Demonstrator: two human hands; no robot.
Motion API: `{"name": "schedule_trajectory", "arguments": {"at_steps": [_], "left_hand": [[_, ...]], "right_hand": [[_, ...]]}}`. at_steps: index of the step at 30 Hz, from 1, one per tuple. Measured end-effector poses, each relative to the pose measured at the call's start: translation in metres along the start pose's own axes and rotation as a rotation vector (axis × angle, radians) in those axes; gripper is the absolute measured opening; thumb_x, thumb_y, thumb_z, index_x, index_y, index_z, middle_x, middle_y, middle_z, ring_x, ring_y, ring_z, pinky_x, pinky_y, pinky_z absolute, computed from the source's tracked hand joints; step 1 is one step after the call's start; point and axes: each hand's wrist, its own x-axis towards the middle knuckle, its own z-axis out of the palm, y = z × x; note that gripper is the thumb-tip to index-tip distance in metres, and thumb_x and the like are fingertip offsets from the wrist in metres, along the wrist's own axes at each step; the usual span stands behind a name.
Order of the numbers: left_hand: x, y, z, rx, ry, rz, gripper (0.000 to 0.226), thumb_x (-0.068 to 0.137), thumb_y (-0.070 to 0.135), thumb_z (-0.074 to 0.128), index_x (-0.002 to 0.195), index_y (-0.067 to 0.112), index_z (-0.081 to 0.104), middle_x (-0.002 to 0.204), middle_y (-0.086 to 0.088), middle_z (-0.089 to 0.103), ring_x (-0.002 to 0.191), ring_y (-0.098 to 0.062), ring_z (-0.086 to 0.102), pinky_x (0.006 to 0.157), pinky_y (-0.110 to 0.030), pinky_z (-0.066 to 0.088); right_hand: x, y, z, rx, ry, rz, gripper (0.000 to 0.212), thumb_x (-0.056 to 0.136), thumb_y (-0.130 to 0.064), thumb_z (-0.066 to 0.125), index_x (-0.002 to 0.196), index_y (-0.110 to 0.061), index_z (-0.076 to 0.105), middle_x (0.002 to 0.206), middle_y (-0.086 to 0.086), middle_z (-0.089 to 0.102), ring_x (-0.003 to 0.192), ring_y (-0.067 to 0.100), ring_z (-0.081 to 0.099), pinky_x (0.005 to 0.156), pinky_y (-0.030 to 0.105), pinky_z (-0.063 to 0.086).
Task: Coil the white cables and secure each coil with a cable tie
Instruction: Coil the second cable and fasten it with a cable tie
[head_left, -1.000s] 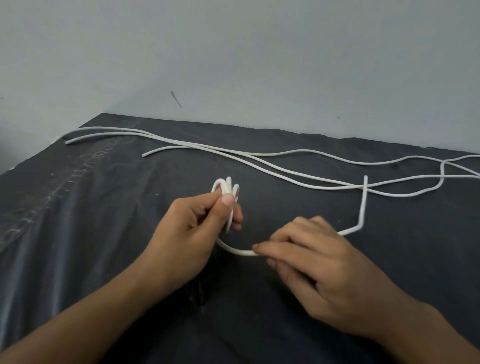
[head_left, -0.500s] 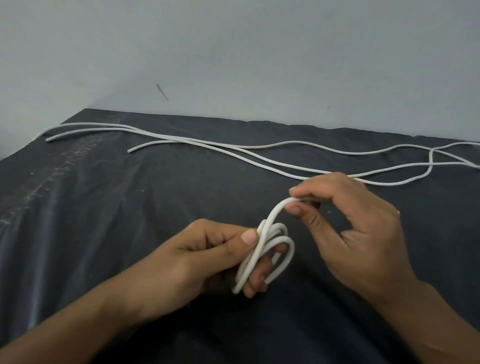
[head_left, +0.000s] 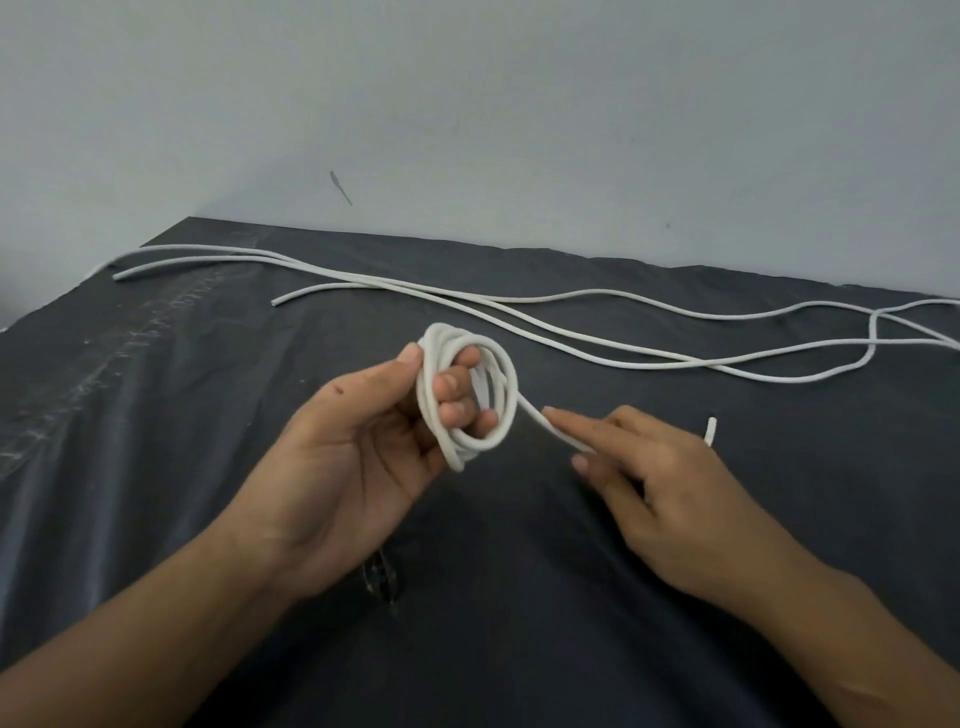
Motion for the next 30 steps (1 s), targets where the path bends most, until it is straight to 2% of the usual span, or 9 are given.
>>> {"name": "schedule_trajectory", "arguments": {"at_steps": [4,6,8,13,17,19,22,26,30], "left_hand": [[0.001,-0.002,-0.005,0.150,0.088,0.090,0.033,0.096,0.020,0.049,0.109,-0.003,0.068,0.082,-0.002,0.062,0.075,-0.012,0.063,0.104,-0.042,0.039],[0.001,-0.005,-0.004,0.231,0.118,0.122,0.033,0.095,0.020,0.051,0.108,-0.005,0.068,0.084,-0.004,0.066,0.078,-0.013,0.066,0.102,-0.043,0.044],[0.000,-0.010,-0.002,0.367,0.157,0.167,0.031,0.091,0.022,0.054,0.101,-0.001,0.072,0.085,-0.005,0.070,0.082,-0.016,0.068,0.096,-0.039,0.052],[-0.005,-0.016,0.004,0.938,0.147,0.222,0.030,0.096,0.025,0.052,0.088,0.005,0.073,0.080,-0.001,0.073,0.079,-0.009,0.069,0.073,-0.019,0.053],[-0.010,-0.016,0.008,1.138,0.024,0.177,0.033,0.098,0.027,0.046,0.080,0.010,0.068,0.071,-0.006,0.065,0.067,-0.016,0.060,0.065,-0.028,0.049],[-0.012,-0.019,0.011,1.114,-0.040,0.134,0.038,0.099,0.029,0.044,0.082,0.003,0.066,0.072,-0.018,0.060,0.063,-0.027,0.053,0.063,-0.039,0.047],[-0.011,-0.018,0.015,0.945,-0.123,-0.020,0.044,0.101,0.030,0.041,0.101,-0.008,0.065,0.088,-0.035,0.061,0.078,-0.043,0.057,0.078,-0.060,0.043],[-0.013,-0.017,0.010,0.751,-0.196,-0.178,0.043,0.101,0.028,0.043,0.094,-0.009,0.063,0.077,-0.021,0.061,0.074,-0.029,0.053,0.074,-0.039,0.045],[-0.016,-0.020,0.010,0.425,-0.193,-0.263,0.038,0.096,0.023,0.049,0.095,-0.011,0.064,0.073,-0.012,0.059,0.078,-0.031,0.054,0.088,-0.047,0.042]], "right_hand": [[-0.002,-0.016,0.000,-0.081,-0.140,-0.143,0.046,0.100,-0.026,0.051,0.146,-0.023,0.047,0.105,-0.010,0.048,0.084,0.012,0.057,0.078,0.032,0.051],[-0.004,-0.025,0.002,-0.128,-0.283,-0.184,0.053,0.102,-0.026,0.045,0.153,-0.024,0.030,0.118,-0.011,0.038,0.089,0.017,0.058,0.080,0.038,0.053],[-0.006,-0.035,-0.001,-0.235,-0.300,-0.280,0.059,0.097,-0.016,0.051,0.153,-0.021,0.030,0.126,-0.008,0.040,0.090,0.019,0.061,0.075,0.037,0.056],[-0.006,-0.049,-0.005,-0.292,0.060,-0.591,0.025,0.095,-0.010,0.058,0.114,-0.014,0.074,0.103,0.001,0.075,0.077,0.015,0.070,0.054,0.032,0.050],[-0.005,-0.047,-0.014,-0.218,0.271,-0.596,0.018,0.095,-0.025,0.068,0.084,-0.014,0.078,0.079,0.000,0.072,0.061,0.019,0.064,0.047,0.035,0.043],[-0.004,-0.042,-0.018,-0.202,0.354,-0.585,0.021,0.092,-0.025,0.072,0.078,-0.011,0.076,0.073,0.003,0.069,0.058,0.025,0.061,0.048,0.038,0.042],[-0.001,-0.036,-0.018,-0.172,0.408,-0.608,0.011,0.091,-0.016,0.073,0.085,-0.008,0.077,0.081,0.003,0.073,0.064,0.026,0.064,0.056,0.041,0.045],[0.001,-0.029,-0.014,-0.058,0.413,-0.574,0.010,0.093,-0.017,0.069,0.100,-0.010,0.075,0.095,0.000,0.073,0.079,0.019,0.063,0.069,0.039,0.047],[0.005,-0.019,-0.015,0.148,0.417,-0.336,0.010,0.093,-0.016,0.067,0.095,-0.009,0.074,0.093,-0.003,0.070,0.087,0.011,0.065,0.078,0.029,0.049]]}}
